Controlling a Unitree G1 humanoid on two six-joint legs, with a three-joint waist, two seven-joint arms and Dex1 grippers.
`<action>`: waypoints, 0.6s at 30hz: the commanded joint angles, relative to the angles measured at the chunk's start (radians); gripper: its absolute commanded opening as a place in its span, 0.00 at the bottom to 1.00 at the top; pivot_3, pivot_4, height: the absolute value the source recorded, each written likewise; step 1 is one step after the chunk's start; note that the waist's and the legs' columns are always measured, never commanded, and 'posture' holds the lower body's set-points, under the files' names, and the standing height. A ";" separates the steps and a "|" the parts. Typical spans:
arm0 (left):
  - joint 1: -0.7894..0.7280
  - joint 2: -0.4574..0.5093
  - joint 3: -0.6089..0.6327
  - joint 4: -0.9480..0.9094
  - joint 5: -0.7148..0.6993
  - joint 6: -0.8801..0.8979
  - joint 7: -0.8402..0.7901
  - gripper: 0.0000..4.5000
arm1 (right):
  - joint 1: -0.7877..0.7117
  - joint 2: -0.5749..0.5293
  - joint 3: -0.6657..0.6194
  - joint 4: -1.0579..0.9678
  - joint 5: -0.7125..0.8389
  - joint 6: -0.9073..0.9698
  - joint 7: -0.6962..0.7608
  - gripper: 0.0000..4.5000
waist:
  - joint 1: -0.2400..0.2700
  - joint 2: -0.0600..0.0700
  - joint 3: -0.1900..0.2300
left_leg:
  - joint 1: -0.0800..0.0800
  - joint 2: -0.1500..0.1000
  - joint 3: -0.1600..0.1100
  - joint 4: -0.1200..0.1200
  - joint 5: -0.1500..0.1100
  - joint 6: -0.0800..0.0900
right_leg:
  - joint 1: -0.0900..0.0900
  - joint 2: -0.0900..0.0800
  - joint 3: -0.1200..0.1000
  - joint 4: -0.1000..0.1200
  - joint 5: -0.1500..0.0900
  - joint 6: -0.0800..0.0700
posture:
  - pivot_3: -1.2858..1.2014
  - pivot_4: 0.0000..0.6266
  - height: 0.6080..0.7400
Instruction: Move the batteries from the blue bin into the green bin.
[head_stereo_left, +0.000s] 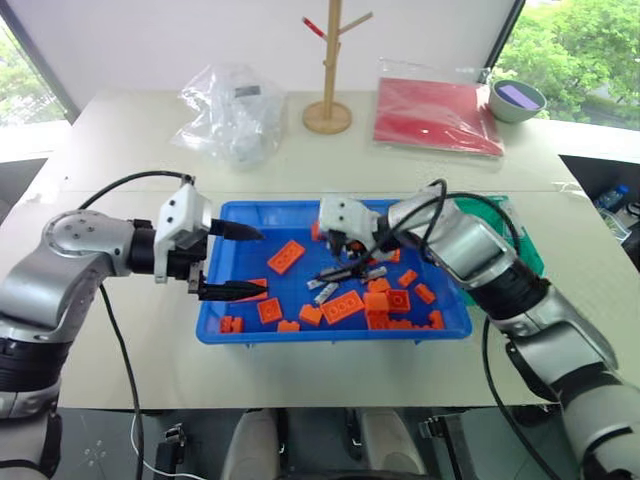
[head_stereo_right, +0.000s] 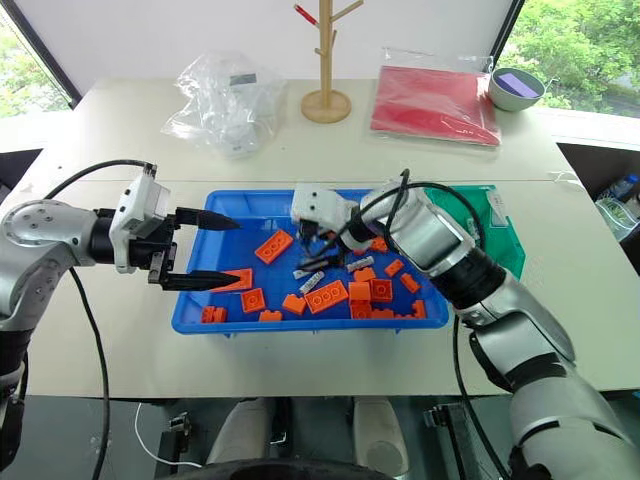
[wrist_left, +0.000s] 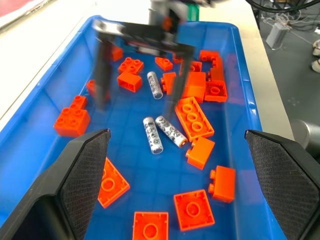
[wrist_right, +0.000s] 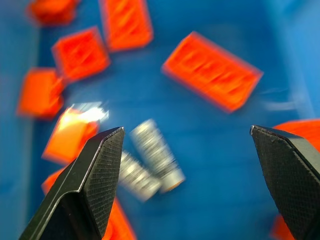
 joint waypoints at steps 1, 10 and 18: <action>-0.021 -0.003 0.007 -0.012 0.001 -0.015 0.001 1.00 | -0.003 0.027 -0.011 0.016 -0.040 -0.044 -0.020 0.92 | 0.001 0.000 0.000 | 0.000 0.000 0.000 0.000 0.000 0.000 | 0.000 0.000 0.000 0.000 0.000 0.000 | 0.52 0.24 0.97; -0.040 -0.014 -0.002 -0.001 0.006 -0.015 0.000 1.00 | 0.036 0.053 0.005 0.091 -0.117 -0.130 -0.026 0.92 | 0.009 0.000 0.000 | 0.000 -0.001 0.001 0.001 0.000 0.000 | 0.001 -0.002 0.000 -0.001 -0.001 -0.002 | 0.52 0.24 0.97; -0.051 -0.020 -0.001 -0.001 0.006 -0.011 0.006 1.00 | 0.043 0.078 -0.008 0.137 -0.141 -0.177 -0.003 0.63 | 0.005 0.000 0.000 | 0.000 -0.001 0.001 0.001 0.000 0.000 | 0.001 -0.002 0.000 0.000 0.000 -0.001 | 0.52 0.24 0.97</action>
